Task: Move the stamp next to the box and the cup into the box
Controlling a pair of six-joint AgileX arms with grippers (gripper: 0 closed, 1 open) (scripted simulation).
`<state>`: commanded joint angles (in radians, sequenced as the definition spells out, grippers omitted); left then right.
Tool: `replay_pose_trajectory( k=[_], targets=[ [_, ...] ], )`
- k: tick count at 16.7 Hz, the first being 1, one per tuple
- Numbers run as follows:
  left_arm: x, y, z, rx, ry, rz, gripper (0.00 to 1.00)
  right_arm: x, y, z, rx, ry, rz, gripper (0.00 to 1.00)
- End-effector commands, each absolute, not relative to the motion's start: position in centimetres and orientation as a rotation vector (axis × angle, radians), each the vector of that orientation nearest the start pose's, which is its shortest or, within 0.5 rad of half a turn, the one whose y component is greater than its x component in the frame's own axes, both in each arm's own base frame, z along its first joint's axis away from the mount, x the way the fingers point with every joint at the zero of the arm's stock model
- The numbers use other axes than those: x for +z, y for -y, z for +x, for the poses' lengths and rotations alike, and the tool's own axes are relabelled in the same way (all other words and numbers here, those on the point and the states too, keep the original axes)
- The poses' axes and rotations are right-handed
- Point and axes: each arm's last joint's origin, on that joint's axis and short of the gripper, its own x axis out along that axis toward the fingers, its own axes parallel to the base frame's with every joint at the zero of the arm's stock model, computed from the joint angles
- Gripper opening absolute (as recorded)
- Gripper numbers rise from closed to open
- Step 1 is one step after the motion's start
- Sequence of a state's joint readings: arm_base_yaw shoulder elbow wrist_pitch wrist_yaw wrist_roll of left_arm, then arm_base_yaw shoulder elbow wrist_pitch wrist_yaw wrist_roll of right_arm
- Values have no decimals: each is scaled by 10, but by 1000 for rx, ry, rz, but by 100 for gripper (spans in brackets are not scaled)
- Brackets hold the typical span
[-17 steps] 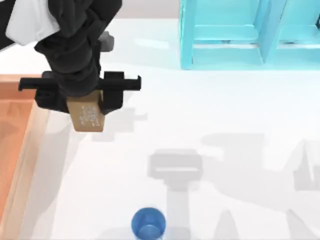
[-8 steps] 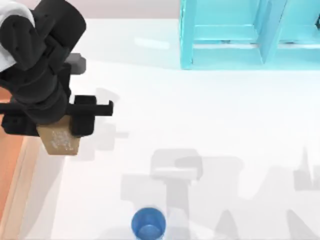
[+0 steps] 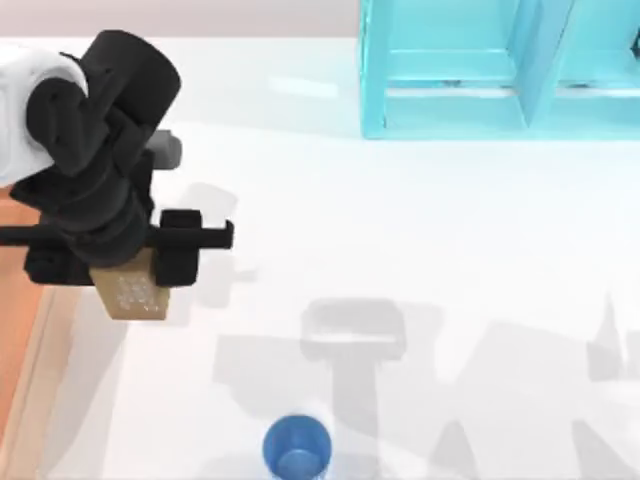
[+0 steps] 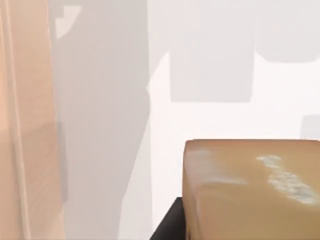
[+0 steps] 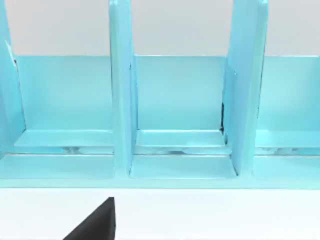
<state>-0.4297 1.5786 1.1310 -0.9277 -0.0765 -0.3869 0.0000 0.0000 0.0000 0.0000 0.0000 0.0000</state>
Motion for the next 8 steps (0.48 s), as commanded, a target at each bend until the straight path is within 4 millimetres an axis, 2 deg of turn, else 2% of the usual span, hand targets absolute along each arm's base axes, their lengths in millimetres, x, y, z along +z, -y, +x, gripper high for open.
replay_pose_trajectory(
  k=[4, 8],
  targets=[
    [186, 117, 271, -27, -1370, 20, 0, 160, 1, 106, 0, 0, 0, 100],
    [185, 117, 271, -26, -1371, 20, 0, 160, 1, 106, 0, 0, 0, 100]
  ],
)
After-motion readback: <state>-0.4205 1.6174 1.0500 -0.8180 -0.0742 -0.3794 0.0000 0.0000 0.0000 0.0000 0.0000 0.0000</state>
